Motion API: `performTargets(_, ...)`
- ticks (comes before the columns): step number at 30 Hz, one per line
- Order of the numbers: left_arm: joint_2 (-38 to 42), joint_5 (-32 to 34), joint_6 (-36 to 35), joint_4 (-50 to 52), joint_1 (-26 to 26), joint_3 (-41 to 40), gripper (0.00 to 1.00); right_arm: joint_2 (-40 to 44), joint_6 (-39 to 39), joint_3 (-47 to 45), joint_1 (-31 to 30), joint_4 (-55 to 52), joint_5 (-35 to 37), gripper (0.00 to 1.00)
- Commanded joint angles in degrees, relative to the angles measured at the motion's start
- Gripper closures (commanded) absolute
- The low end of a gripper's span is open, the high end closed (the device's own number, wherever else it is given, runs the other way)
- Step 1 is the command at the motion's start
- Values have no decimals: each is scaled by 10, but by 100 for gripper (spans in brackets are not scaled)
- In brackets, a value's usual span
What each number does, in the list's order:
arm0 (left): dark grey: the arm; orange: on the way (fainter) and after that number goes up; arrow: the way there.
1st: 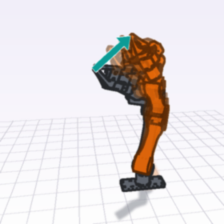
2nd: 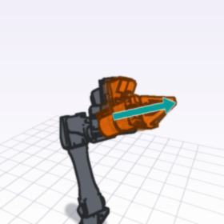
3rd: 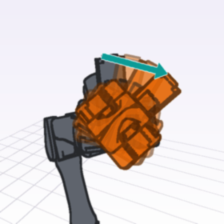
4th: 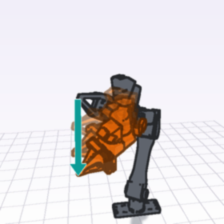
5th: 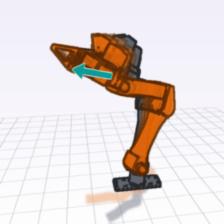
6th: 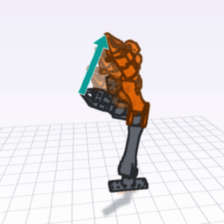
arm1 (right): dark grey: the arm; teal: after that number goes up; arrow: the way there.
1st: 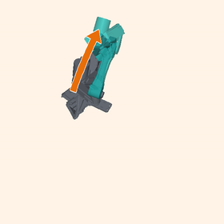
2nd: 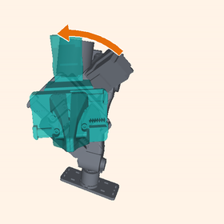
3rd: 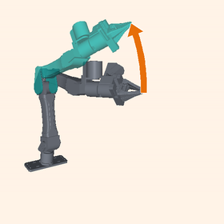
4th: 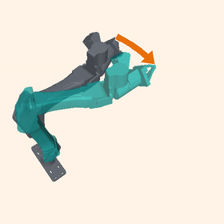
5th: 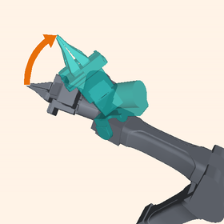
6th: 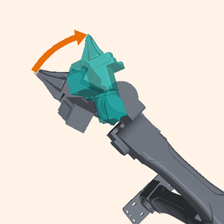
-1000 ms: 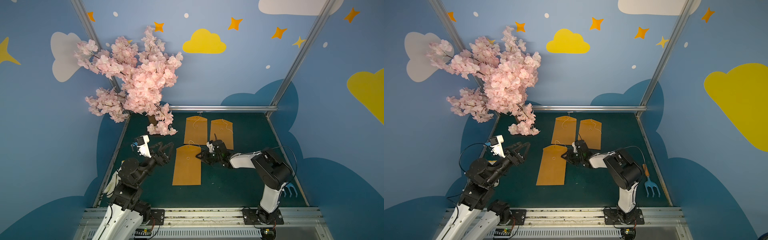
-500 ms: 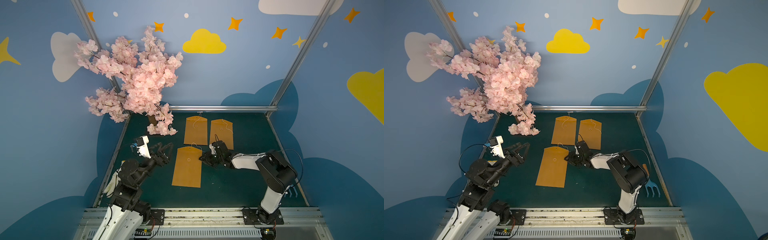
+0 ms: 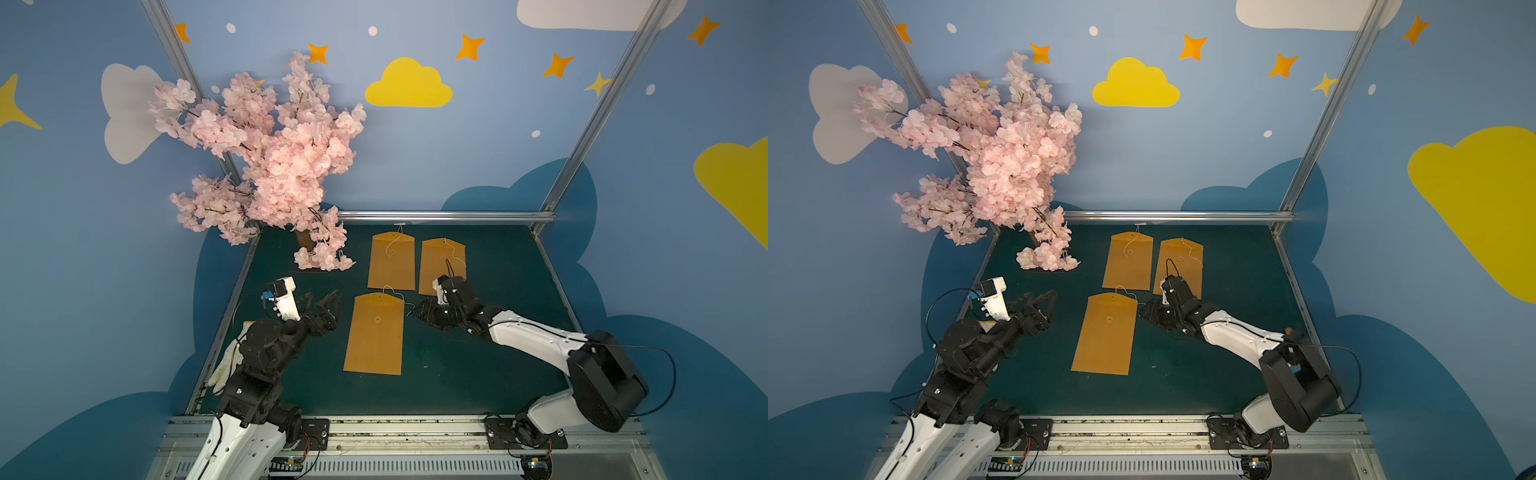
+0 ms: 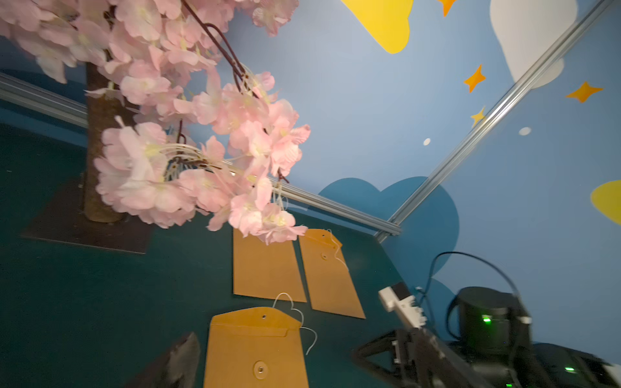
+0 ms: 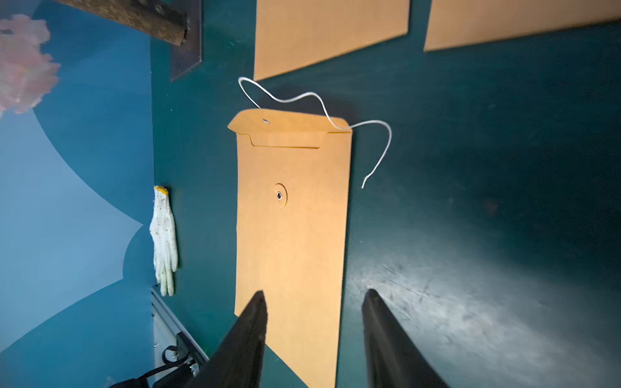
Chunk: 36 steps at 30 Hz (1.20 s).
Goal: Open the file bag
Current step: Place the file bag at the center of the board, then reset both arms
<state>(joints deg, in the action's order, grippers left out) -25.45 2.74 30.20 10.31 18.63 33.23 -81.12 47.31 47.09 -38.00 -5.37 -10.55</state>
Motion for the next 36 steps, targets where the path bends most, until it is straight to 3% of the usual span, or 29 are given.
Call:
performTargets(1,6,90,-56,52,-2,-1,0,59,-77,19,24,-118,73,47)
performTargets(4,-11,122,-80,69,-2,-8,0,119,-106,3,49,-130,120,40)
performTargets(7,-49,140,-86,61,-1,-15,0,178,-153,-23,81,-123,154,23)
performTargets(11,-103,176,-123,38,3,-19,0,254,-201,-54,115,-119,196,15)
performTargets(15,-123,219,-186,-37,6,-49,0,305,-253,-72,137,-122,246,12)
performTargets(21,-156,197,-340,-279,4,-155,0,330,-312,-113,163,-84,287,11)
performTargets(25,-215,203,-334,-324,-23,-158,0,329,-331,-139,181,-40,300,11)
performTargets(29,-302,167,-337,-345,-55,-136,0,318,-355,-158,195,4,316,11)
performTargets(36,-452,121,-354,-466,-103,-137,0,292,-385,-185,214,63,333,11)
